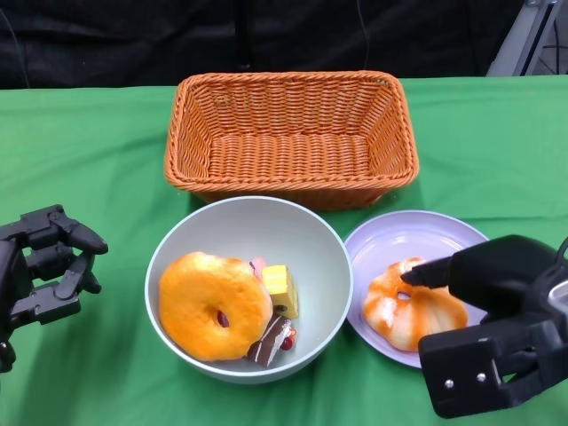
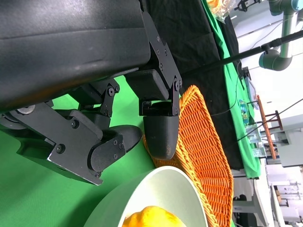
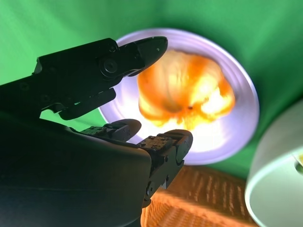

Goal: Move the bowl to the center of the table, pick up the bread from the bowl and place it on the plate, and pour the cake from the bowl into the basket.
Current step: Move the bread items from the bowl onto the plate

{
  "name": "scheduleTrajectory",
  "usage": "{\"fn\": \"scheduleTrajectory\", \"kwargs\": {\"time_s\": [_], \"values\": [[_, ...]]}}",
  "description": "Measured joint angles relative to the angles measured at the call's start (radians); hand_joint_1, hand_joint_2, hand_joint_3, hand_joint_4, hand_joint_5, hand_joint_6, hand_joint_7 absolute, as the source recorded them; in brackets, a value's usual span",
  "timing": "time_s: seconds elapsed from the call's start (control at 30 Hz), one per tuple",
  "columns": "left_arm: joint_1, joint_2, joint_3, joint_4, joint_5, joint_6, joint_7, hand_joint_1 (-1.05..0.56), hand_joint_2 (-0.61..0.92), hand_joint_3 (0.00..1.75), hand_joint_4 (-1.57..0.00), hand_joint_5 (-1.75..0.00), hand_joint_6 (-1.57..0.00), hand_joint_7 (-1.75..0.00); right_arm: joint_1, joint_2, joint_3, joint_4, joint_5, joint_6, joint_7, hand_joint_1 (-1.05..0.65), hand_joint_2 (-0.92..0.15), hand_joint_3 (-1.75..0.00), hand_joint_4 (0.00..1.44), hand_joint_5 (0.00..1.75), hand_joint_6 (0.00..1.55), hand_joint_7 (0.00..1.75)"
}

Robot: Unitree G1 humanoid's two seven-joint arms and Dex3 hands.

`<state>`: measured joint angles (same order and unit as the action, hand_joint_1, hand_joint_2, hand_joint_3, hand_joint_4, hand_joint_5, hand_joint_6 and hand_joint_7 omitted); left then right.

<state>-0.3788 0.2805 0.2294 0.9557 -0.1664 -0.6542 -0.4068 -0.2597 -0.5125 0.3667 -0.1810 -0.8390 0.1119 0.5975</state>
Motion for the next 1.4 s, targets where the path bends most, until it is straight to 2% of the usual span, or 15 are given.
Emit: {"fn": "scheduleTrajectory", "kwargs": {"time_s": [0.07, 0.13, 0.23, 0.33, 0.43, 0.5, 0.6, 0.67, 1.0, 1.17, 1.4], "values": [[0.000, 0.001, 0.000, -0.001, 0.000, 0.002, 0.000, -0.04, 0.61, 0.96, -0.80, -1.53, -0.85, -1.19, 0.030, 0.005, -0.034, -0.029, 0.013, -0.012, -0.077, -0.56, -0.85, 0.00, 0.54, 0.08, 0.45, 0.05], [0.000, 0.001, 0.000, -0.003, 0.000, 0.002, 0.000, -0.04, 0.61, 0.96, -0.81, -1.54, -0.86, -1.19, 0.068, 0.036, -0.080, -0.058, 0.030, -0.031, -0.199, -0.52, -0.85, 0.00, 0.63, 0.09, 0.50, 0.04], [0.000, 0.001, 0.001, -0.005, 0.000, 0.002, 0.000, -0.04, 0.61, 0.96, -0.81, -1.54, -0.86, -1.19, 0.098, 0.080, -0.129, -0.100, 0.066, -0.066, -0.330, -0.51, -0.86, 0.00, 0.69, 0.09, 0.53, 0.04], [0.000, 0.001, 0.003, -0.006, 0.000, 0.001, 0.000, -0.04, 0.61, 0.97, -0.81, -1.54, -0.86, -1.19, 0.118, 0.108, -0.188, -0.151, 0.173, -0.099, -0.368, -0.53, -0.86, 0.00, 0.73, 0.09, 0.56, 0.04], [0.000, 0.001, 0.003, -0.006, 0.001, 0.002, 0.001, -0.04, 0.61, 0.98, -0.81, -1.54, -0.86, -1.19, 0.123, 0.139, -0.243, -0.204, 0.341, -0.131, -0.360, -0.54, -0.88, -0.01, 0.75, 0.09, 0.57, 0.03], [0.000, 0.001, 0.003, -0.006, 0.001, 0.002, 0.001, -0.04, 0.61, 0.98, -0.82, -1.53, -0.86, -1.19, 0.128, 0.157, -0.251, -0.226, 0.446, -0.151, -0.341, -0.54, -0.89, -0.01, 0.76, 0.08, 0.57, 0.03], [0.000, 0.001, 0.003, -0.005, 0.001, 0.002, 0.001, -0.04, 0.60, 0.98, -0.82, -1.52, -0.87, -1.18, 0.132, 0.179, -0.243, -0.230, 0.544, -0.171, -0.307, -0.55, -0.89, -0.01, 0.76, 0.08, 0.59, 0.03], [-0.001, 0.001, 0.004, 0.002, 0.001, 0.002, 0.001, -0.04, 0.60, 0.97, -0.82, -1.53, -0.87, -1.18, 0.131, 0.191, -0.232, -0.230, 0.565, -0.169, -0.292, -0.55, -0.89, 0.00, 0.77, 0.08, 0.59, 0.03], [-0.007, 0.002, 0.004, 0.009, 0.009, -0.002, 0.003, -0.05, 0.60, 0.97, -0.82, -1.52, -0.88, -1.16, 0.002, 0.251, -0.106, -0.107, 0.553, -0.147, -0.260, -0.58, -0.89, -0.01, 0.78, 0.05, 0.59, 0.00], [-0.011, -0.001, 0.008, 0.014, 0.015, -0.031, 0.042, -0.04, 0.60, 0.97, -0.83, -1.52, -0.89, -1.16, -0.103, 0.282, -0.037, 0.016, 0.499, -0.112, -0.244, -0.62, -0.91, -0.01, 0.76, 0.03, 0.54, 0.00], [-0.022, -0.003, 0.016, 0.042, 0.013, -0.058, 0.050, -0.03, 0.61, 0.96, -0.85, -1.51, -0.89, -1.17, -0.197, 0.329, 0.004, 0.197, 0.478, -0.118, -0.242, -0.63, -0.92, -0.01, 0.72, 0.00, 0.49, 0.00]]}}
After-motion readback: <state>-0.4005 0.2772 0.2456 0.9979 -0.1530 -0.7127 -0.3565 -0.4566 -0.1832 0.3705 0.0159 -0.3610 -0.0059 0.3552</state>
